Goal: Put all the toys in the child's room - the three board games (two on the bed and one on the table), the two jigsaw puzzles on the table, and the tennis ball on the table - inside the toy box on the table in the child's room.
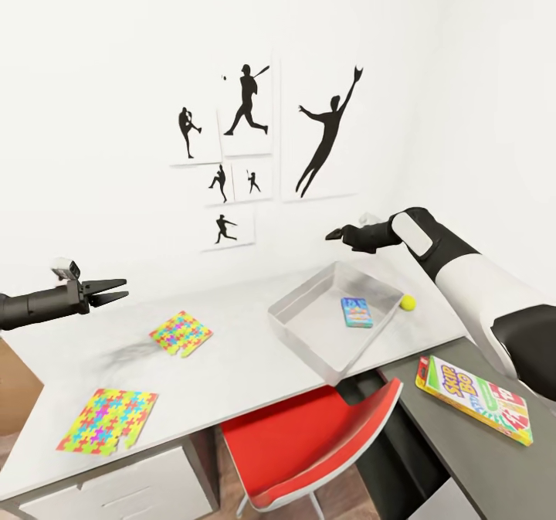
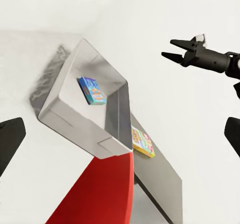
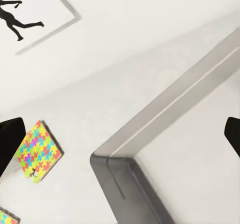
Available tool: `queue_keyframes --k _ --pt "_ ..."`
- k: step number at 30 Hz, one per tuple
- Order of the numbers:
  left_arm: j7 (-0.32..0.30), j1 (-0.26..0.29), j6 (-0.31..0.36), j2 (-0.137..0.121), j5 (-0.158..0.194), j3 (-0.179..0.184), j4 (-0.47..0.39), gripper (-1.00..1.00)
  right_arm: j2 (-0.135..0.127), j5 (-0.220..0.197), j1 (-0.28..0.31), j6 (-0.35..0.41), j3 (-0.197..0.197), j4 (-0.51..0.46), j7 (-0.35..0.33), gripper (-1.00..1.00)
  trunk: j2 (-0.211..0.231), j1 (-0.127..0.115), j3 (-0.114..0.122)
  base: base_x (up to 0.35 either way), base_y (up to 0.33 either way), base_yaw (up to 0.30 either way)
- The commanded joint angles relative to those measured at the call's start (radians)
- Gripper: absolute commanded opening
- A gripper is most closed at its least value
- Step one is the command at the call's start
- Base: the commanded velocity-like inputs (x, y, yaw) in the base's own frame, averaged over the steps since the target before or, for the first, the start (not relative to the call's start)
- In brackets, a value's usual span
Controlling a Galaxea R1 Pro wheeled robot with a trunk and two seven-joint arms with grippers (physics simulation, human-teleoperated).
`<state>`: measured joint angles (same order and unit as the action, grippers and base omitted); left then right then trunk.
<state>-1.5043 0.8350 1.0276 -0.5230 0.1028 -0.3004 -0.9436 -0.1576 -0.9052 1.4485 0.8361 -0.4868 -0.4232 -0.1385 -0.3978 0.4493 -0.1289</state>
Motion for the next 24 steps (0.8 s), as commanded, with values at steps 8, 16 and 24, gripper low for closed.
queue_keyframes --k 8,16,24 --pt "-0.004 0.001 0.011 0.0 -0.002 0.0 0.0 1.0 0.0 0.009 0.0 0.001 -0.004 0.0 -0.01 1.0 -0.002 0.001 0.011 0.0 0.0 0.102" --pt "-0.003 0.001 0.01 0.0 -0.003 0.0 0.001 1.0 -0.001 0.009 -0.002 0.003 -0.004 0.0 -0.009 1.0 -0.002 0.001 0.024 0.0 0.0 0.136" --pt "-0.002 0.0 0.01 0.0 -0.003 0.002 0.002 1.0 -0.002 0.009 -0.004 0.002 -0.004 0.0 -0.009 1.0 -0.002 0.001 0.036 0.0 0.0 0.161"
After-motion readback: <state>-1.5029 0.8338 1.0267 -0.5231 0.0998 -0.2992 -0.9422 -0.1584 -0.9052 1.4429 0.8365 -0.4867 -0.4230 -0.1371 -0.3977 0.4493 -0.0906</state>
